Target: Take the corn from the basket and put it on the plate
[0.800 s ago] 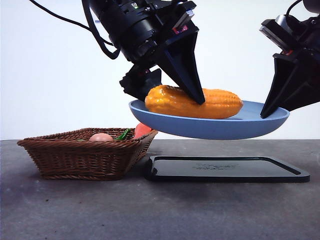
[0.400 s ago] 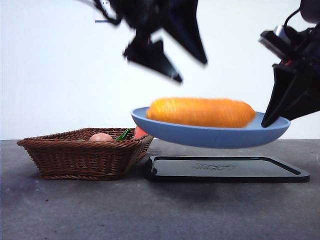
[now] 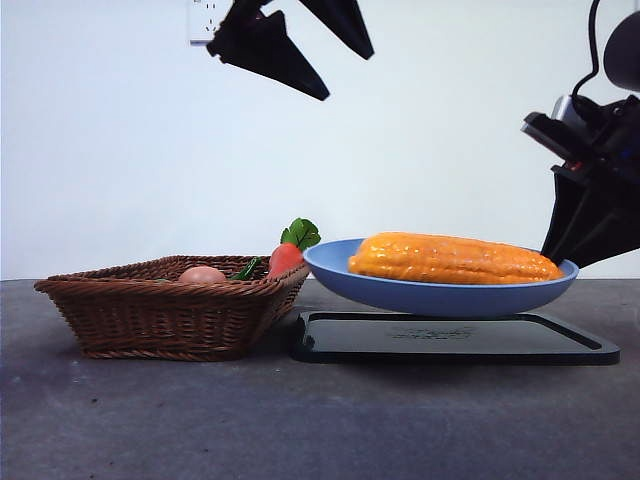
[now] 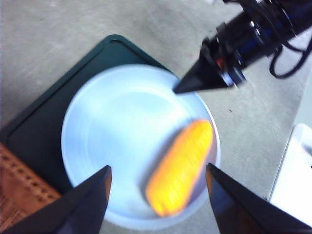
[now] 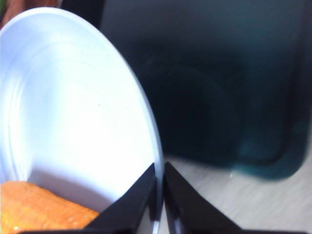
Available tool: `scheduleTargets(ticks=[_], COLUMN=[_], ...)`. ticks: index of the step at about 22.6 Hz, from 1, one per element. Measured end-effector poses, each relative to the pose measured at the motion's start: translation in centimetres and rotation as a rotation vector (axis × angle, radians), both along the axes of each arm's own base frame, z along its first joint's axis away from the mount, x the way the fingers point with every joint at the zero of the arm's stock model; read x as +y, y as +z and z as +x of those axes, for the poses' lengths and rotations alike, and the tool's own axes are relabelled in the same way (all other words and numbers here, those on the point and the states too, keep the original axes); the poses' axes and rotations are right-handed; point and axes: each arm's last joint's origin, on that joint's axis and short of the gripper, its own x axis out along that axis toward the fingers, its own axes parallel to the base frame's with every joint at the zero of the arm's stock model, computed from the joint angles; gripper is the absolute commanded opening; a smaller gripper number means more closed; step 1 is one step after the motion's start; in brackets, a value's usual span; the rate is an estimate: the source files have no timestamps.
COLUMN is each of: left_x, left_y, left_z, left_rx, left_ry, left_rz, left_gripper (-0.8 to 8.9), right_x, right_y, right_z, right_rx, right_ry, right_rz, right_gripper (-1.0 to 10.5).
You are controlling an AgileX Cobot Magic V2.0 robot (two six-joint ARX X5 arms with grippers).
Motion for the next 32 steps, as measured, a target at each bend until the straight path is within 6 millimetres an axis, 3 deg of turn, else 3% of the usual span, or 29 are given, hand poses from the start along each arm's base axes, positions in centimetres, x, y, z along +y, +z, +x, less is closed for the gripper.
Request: scheduleTargets(ticks=[8, 11, 22, 26, 32], left_x=[0.6, 0.6, 0.6, 0.6, 0.6], left_y=[0.7, 0.7, 0.7, 0.8, 0.8], left_z=[-0.2, -0.2, -0.2, -0.2, -0.2], left_rx=[-0.003, 0.000, 0.003, 0.007, 0.012], left_ry=[0.024, 0.028, 0.033, 0.037, 0.042], left_rz=[-0.020, -0.022, -0.026, -0.028, -0.030], left_gripper=[3.16, 3.16, 3.16, 3.16, 3.16], right_x=[-1.0, -1.0, -1.0, -0.8, -0.9], right_y=[-1.9, -2.6, -3.0, -3.0, -2.9], right_z=[5.6, 6.7, 7.1, 7.1, 7.1], right_rx=[0.030, 0.030, 0.014, 0.012, 0.016], right_ry=[-0.026, -0.024, -0.035, -0.037, -0.040], right_rz=[-0.013, -0.014, -0.042, -0.053, -0.054], right_gripper=[0.0, 0.0, 0.0, 1.5, 2.0])
